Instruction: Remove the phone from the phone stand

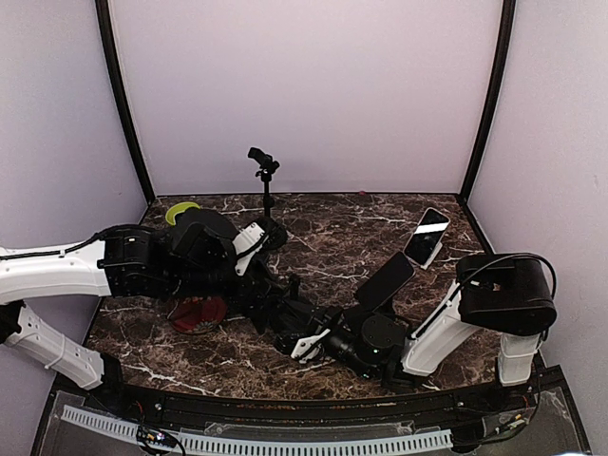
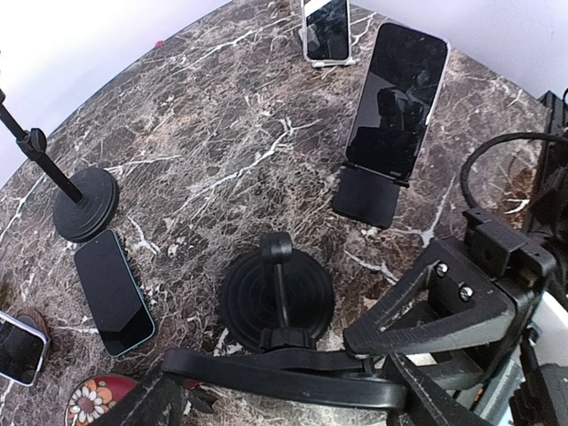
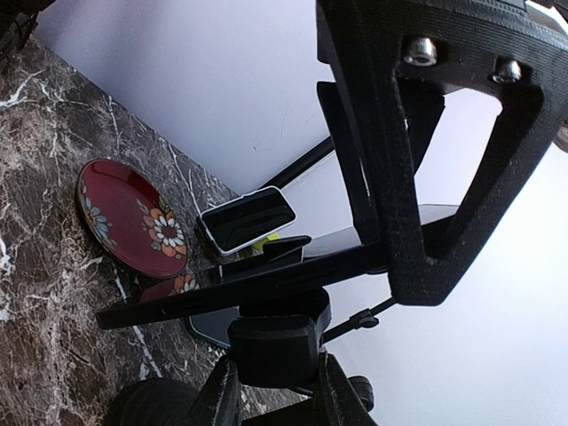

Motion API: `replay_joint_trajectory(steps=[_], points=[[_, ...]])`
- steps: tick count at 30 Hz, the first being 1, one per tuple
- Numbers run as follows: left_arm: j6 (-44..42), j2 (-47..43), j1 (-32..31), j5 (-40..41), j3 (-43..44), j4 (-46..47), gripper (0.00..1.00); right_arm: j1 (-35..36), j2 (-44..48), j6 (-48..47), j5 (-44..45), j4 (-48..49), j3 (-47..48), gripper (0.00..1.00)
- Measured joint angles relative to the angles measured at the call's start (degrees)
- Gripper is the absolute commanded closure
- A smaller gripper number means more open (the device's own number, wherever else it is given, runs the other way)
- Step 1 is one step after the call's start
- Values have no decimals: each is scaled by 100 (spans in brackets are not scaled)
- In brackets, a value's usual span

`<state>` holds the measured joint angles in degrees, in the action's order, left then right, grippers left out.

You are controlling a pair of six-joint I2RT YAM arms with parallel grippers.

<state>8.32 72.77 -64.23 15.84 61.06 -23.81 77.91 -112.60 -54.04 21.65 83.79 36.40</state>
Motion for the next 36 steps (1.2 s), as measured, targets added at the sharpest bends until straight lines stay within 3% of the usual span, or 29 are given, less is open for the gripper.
replay_joint_trajectory(steps=[27,36], points=[[140,-374,339,-911,-404,396,53,-35,-101,-125,-131,17,166,100],[153,-754,369,-1569,-433,621,55,-46,-142,-120,-146,28,173,100]])
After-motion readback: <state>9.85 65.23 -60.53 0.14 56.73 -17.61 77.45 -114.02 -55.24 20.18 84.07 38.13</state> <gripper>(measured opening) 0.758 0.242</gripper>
